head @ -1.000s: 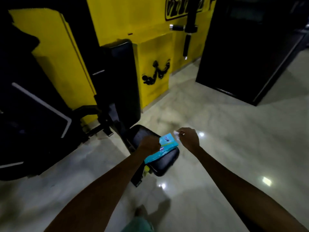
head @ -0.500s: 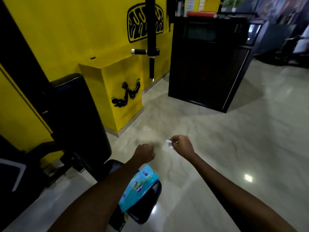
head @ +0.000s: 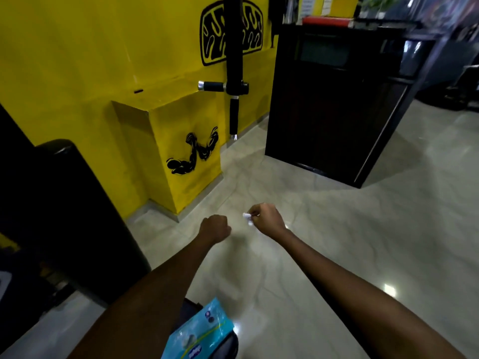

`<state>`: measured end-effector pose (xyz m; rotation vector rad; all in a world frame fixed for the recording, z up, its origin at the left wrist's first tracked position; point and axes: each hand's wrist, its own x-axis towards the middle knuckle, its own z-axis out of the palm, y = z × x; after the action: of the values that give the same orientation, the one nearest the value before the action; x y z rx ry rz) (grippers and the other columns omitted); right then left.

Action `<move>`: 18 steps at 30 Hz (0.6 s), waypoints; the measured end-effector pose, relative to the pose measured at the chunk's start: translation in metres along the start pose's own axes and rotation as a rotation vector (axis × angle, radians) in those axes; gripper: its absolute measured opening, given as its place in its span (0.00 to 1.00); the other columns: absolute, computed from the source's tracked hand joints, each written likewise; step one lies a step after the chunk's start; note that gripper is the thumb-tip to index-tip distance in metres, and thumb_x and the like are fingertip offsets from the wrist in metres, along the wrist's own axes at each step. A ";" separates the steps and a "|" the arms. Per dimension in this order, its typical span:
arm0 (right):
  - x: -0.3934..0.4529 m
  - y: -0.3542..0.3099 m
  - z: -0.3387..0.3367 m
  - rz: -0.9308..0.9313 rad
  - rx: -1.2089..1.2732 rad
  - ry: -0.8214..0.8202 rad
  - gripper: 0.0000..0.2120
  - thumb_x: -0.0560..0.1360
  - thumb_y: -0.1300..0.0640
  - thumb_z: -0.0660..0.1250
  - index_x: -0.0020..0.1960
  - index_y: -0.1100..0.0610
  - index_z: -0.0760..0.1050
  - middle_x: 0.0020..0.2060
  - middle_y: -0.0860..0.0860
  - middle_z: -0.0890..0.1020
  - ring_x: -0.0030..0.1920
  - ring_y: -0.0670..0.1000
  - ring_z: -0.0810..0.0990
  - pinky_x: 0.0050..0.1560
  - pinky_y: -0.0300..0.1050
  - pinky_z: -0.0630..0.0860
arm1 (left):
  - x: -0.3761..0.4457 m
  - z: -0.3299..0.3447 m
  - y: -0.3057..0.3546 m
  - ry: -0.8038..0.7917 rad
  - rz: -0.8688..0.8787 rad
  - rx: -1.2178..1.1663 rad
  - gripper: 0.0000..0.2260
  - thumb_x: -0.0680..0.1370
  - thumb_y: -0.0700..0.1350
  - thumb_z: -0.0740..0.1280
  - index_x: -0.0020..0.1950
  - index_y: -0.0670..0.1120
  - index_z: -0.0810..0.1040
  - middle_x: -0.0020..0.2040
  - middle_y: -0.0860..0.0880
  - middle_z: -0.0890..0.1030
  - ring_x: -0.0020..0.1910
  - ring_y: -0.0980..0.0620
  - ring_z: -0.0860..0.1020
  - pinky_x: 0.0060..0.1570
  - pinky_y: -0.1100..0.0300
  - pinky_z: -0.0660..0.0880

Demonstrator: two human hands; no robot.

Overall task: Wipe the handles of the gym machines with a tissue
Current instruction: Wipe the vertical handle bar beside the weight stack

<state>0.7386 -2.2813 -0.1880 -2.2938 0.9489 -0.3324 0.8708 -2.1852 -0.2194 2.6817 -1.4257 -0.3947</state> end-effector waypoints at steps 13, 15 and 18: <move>0.117 0.002 -0.017 -0.079 0.064 0.032 0.07 0.72 0.65 0.65 0.44 0.61 0.82 0.42 0.55 0.85 0.38 0.56 0.83 0.38 0.47 0.79 | 0.098 -0.038 0.000 0.105 -0.057 -0.077 0.14 0.80 0.47 0.59 0.58 0.39 0.75 0.60 0.41 0.77 0.61 0.43 0.74 0.56 0.55 0.69; 0.135 0.000 -0.017 -0.085 0.101 0.061 0.07 0.72 0.65 0.65 0.43 0.60 0.82 0.41 0.55 0.85 0.37 0.56 0.83 0.38 0.47 0.79 | 0.115 -0.046 -0.001 0.152 -0.069 -0.099 0.15 0.80 0.47 0.59 0.63 0.40 0.73 0.63 0.42 0.75 0.63 0.43 0.72 0.59 0.54 0.67; 0.168 -0.004 -0.020 -0.091 0.137 0.144 0.09 0.72 0.64 0.64 0.45 0.59 0.82 0.40 0.55 0.85 0.39 0.56 0.82 0.38 0.45 0.76 | 0.151 -0.060 -0.007 0.240 -0.070 -0.113 0.20 0.80 0.47 0.61 0.70 0.42 0.67 0.68 0.43 0.71 0.67 0.43 0.69 0.63 0.54 0.64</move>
<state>0.8508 -2.4064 -0.1710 -2.2139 0.8646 -0.5898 0.9725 -2.3083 -0.1915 2.5897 -1.2081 -0.1465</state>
